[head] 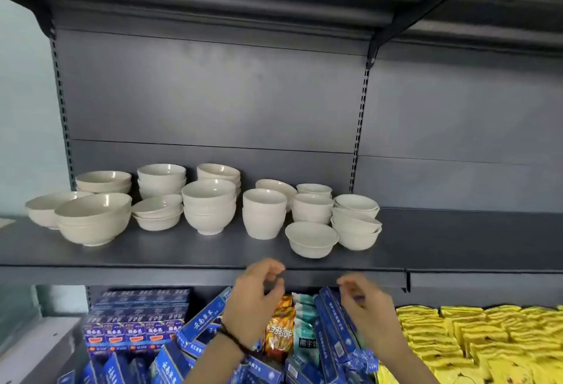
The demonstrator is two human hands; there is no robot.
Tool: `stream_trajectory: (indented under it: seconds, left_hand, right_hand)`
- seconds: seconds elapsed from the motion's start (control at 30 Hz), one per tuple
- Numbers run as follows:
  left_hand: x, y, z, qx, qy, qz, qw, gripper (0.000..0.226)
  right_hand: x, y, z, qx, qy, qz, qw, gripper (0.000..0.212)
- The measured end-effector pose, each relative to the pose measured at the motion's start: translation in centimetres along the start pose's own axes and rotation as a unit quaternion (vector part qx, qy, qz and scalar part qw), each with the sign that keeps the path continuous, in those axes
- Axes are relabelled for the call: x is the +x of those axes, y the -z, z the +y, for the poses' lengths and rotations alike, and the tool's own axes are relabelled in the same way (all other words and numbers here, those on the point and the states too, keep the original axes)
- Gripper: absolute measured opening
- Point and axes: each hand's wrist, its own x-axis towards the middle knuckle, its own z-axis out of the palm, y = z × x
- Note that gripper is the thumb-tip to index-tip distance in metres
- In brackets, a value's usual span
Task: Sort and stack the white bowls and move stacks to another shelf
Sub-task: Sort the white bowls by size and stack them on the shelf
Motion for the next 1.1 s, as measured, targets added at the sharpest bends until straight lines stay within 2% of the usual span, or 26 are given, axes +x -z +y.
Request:
stream_trajectory:
  seconds: [0.07,0.13,0.23,0.33,0.5,0.6,0.83,1.0,1.1]
  left_hand:
    - [3.2,-0.6,0.2,-0.002,-0.033,0.011,0.999,0.025]
    - [6.3,-1.3,0.0,0.011,-0.049,-0.007,0.999,0.035]
    - [8.7,-2.9,-1.2,-0.005,-0.04,-0.054,0.998,0.04]
    - [9.8,-3.7,-2.2,-0.021,-0.035,-0.066,0.997,0.041]
    - [10.3,-3.6,-2.6,-0.043,-0.024,-0.088,0.995,0.039]
    - [10.6,-3.5,-2.7,-0.056,-0.025,-0.113,0.992,0.035]
    - [10.6,-3.4,-3.2,-0.103,0.005,-0.106,0.989,0.037]
    - [10.5,-3.2,-3.7,-0.119,0.008,-0.103,0.987,0.042]
    - [10.1,-3.4,-3.9,-0.122,0.004,-0.098,0.988,0.044]
  right_hand:
    - [2.5,0.3,-0.6,0.004,0.049,0.064,0.997,0.027]
    - [5.0,0.6,-1.2,-0.013,0.092,0.138,0.986,0.027]
    - [8.2,0.6,0.1,-0.075,0.059,0.22,0.971,0.04]
    - [10.2,0.7,1.3,-0.102,0.025,0.227,0.968,0.046]
    - [10.9,0.8,2.2,-0.049,0.048,0.226,0.972,0.031]
    - [11.1,1.1,2.2,-0.066,0.058,0.243,0.966,0.026]
    - [12.1,1.6,2.7,-0.107,0.043,0.226,0.967,0.02]
    - [12.0,1.1,1.8,-0.085,0.052,0.294,0.95,0.021]
    - [11.5,0.8,0.5,-0.082,0.091,0.348,0.929,0.02]
